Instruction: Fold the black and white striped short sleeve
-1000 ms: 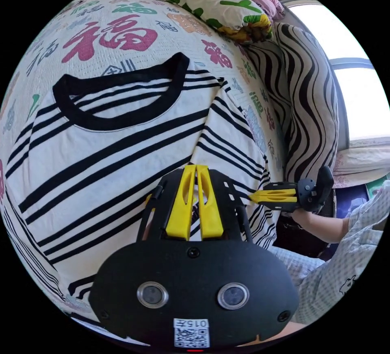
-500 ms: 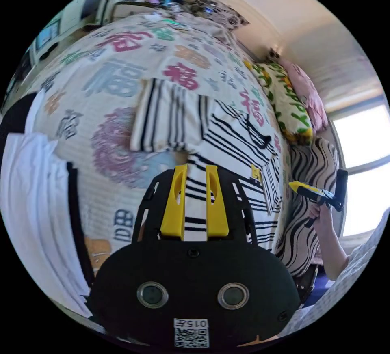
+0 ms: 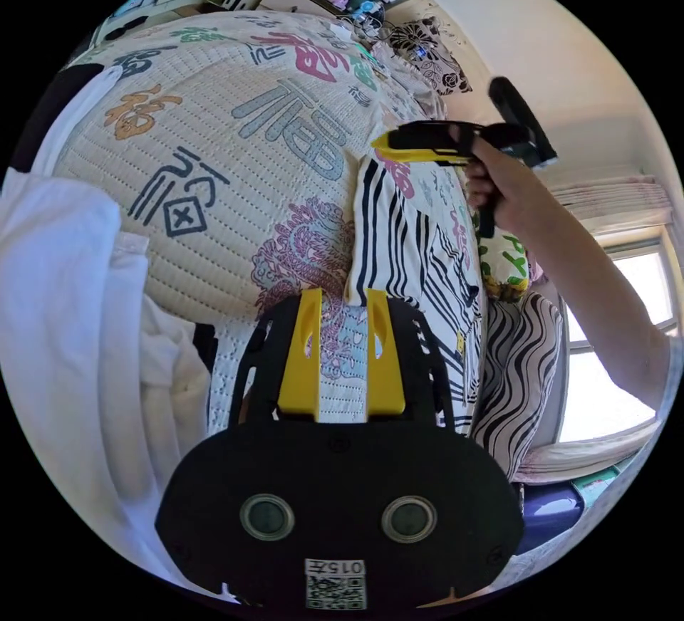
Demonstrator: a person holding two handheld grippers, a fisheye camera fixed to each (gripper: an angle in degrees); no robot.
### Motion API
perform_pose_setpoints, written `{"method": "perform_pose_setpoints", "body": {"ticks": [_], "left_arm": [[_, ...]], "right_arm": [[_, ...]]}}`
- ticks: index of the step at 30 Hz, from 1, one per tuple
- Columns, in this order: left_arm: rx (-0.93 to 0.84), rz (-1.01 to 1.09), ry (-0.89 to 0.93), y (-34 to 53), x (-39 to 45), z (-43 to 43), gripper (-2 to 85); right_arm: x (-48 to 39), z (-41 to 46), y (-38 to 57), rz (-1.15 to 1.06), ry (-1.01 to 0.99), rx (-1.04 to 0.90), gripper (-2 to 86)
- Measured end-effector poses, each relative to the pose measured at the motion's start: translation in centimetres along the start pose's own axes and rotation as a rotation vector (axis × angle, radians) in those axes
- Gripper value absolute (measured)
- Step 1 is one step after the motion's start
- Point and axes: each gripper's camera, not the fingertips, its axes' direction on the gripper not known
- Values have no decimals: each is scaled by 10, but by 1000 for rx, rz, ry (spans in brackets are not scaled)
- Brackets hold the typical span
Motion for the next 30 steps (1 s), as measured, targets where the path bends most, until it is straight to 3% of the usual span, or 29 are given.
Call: {"method": "perform_pose_setpoints", "body": {"ticks": [5,8,16,21,30], "left_arm": [[3,-39,41,3,-2,-14,76],[-37,-22,58,8,1,-20,12],[43,171,92,32,67,-68,-8],[-14,415,59,70,149,-52,-8],[-315,513,51,132,196,58,2]], "right_arm": [[-16,-5,-28,-85,135,-128,51],[-19,-22,-28,-146,105,-151,1],[8,-127,46,-202,-36,79,-10],[68,-168,161,-55,-76,169,-10],[153,-113,290,288,-144,151,0]]}}
